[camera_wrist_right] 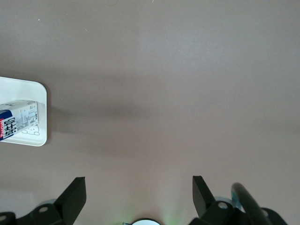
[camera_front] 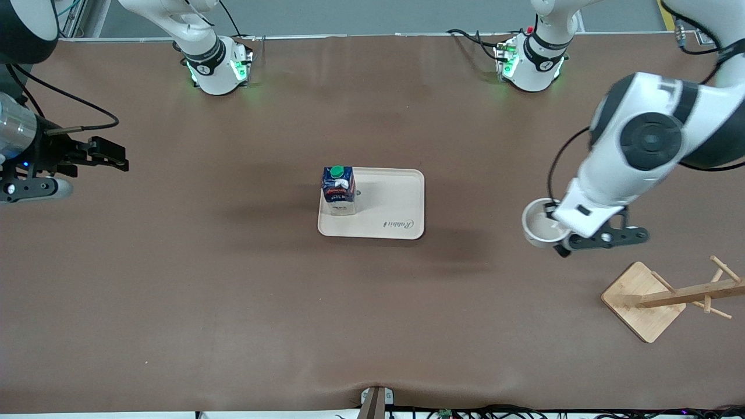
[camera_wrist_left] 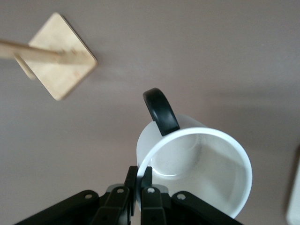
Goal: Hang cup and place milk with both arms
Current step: 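Lift the mug with the left gripper and carry it to the wooden stand, then hang the mug handle on a stand peg while the right gripper grasps the milk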
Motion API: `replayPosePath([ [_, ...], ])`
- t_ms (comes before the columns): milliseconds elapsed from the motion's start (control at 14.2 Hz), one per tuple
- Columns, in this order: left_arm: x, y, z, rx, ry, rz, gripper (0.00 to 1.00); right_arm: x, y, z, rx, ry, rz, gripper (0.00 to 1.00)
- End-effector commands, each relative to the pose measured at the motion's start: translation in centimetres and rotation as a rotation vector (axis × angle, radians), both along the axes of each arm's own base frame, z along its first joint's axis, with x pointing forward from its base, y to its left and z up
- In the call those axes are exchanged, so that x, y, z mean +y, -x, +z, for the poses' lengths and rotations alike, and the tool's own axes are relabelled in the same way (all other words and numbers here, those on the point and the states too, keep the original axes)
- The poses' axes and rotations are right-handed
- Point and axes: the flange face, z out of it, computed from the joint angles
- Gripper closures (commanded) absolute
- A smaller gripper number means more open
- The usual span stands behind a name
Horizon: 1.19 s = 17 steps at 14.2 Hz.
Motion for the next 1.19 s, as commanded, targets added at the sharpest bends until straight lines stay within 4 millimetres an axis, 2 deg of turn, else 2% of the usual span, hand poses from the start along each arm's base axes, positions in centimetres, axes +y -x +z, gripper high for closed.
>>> replayPosePath([
  [0, 5.1, -0.9, 2.9, -0.002, -0.009, -0.095, 1.0, 0.6, -1.8, -2.5, 0.005, 0.0, 0.022, 0.0],
  [140, 8.0, -1.6, 3.8, 0.002, -0.008, -0.191, 1.0, 0.3, -2.6, -4.3, 0.016, -0.031, 0.006, 0.0],
  [211, 9.3, -1.9, 4.3, 0.003, -0.009, -0.231, 1.0, 0.8, -3.2, -6.4, 0.051, -0.069, 0.003, 0.0],
  [351, 12.2, -2.1, 4.6, 0.022, -0.004, -0.329, 1.0, 2.6, -3.1, -7.8, 0.091, -0.139, 0.011, 0.0],
  [491, 15.4, -2.1, 4.9, 0.034, -0.003, -0.378, 1.0, 4.1, -2.8, -8.7, 0.109, -0.135, -0.038, 0.0],
  [632, 18.2, -2.2, 5.2, 0.029, 0.005, -0.39, 1.0, 7.5, -2.2, -9.2, 0.137, -0.146, -0.107, 0.0],
  [772, 20.1, -2.3, 5.7, 0.019, 0.007, -0.415, 1.0, 10.1, -1.6, -9.4, 0.15, -0.15, -0.115, 0.0],
  [842, 20.8, -2.5, 5.8, 0.012, 0.008, -0.44, 1.0, 11.9, -1.2, -10.0, 0.16, -0.14, -0.121, 0.0],
  [912, 22.3, -2.5, 5.9, 0.005, 0.011, -0.441, 1.0, 13.6, -0.7, -10.8, 0.157, -0.124, -0.159, 0.0],
  [1123, 23.8, -2.5, 6.2, -0.018, 0.011, -0.443, 1.0, 19.5, 1.3, -11.7, 0.153, -0.088, -0.207, 0.0],
])
